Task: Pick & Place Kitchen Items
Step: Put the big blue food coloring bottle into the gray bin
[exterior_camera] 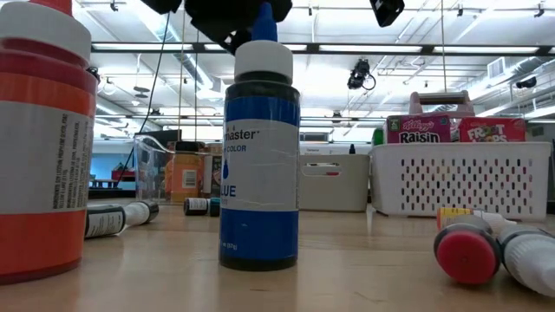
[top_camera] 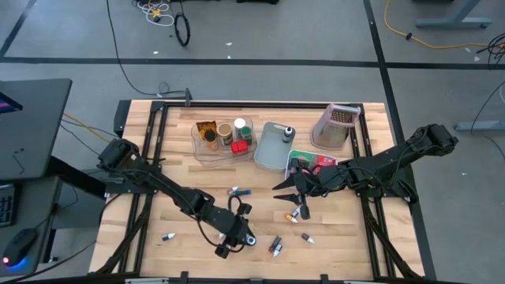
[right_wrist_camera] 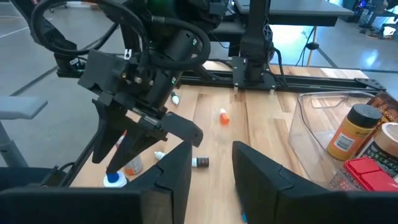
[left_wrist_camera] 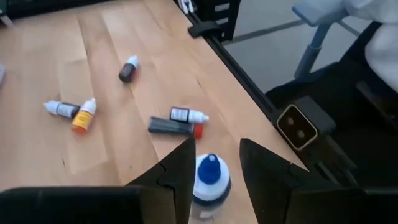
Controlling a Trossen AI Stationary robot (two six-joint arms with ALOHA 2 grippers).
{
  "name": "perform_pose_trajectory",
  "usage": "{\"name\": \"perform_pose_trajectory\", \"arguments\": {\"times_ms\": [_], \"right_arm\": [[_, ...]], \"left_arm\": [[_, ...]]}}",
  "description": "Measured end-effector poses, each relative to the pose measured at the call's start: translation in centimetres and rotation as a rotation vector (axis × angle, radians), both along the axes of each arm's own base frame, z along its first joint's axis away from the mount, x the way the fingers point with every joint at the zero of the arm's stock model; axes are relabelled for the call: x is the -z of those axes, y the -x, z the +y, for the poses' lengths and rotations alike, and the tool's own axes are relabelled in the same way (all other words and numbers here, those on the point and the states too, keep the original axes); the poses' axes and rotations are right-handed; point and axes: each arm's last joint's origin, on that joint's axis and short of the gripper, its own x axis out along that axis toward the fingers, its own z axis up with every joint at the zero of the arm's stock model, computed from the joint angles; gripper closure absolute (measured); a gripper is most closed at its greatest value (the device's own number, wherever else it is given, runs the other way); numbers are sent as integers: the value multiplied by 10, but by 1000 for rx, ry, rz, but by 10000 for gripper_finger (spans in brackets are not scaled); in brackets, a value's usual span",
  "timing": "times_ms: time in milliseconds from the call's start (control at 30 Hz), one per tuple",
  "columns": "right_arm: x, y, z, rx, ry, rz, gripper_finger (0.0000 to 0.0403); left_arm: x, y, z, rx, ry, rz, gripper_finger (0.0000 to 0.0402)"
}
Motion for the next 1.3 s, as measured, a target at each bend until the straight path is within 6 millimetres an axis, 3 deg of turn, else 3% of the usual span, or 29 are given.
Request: {"name": "perform_pose_trajectory", "arguments": {"times_ms": [333,500,767,1133,1300], "right_arm": [[0,0,0,1,-1,-3,280],[-1,0,0,1,-3,-7,280],[-1,0,0,0,-3,-7,280],[-1,0,0,0,-3,-7,280],[-1,0,0,0,-3,-8,280]], "left_arm": [[3,1,0,10,39,-46,267],[23,-6,-1,24,29,-2,267],[27,-9,0,9,23,-3,270],[19,-13,-2,24,15,-61,356],[5,-22,0,-23,-9,-117,356]]}}
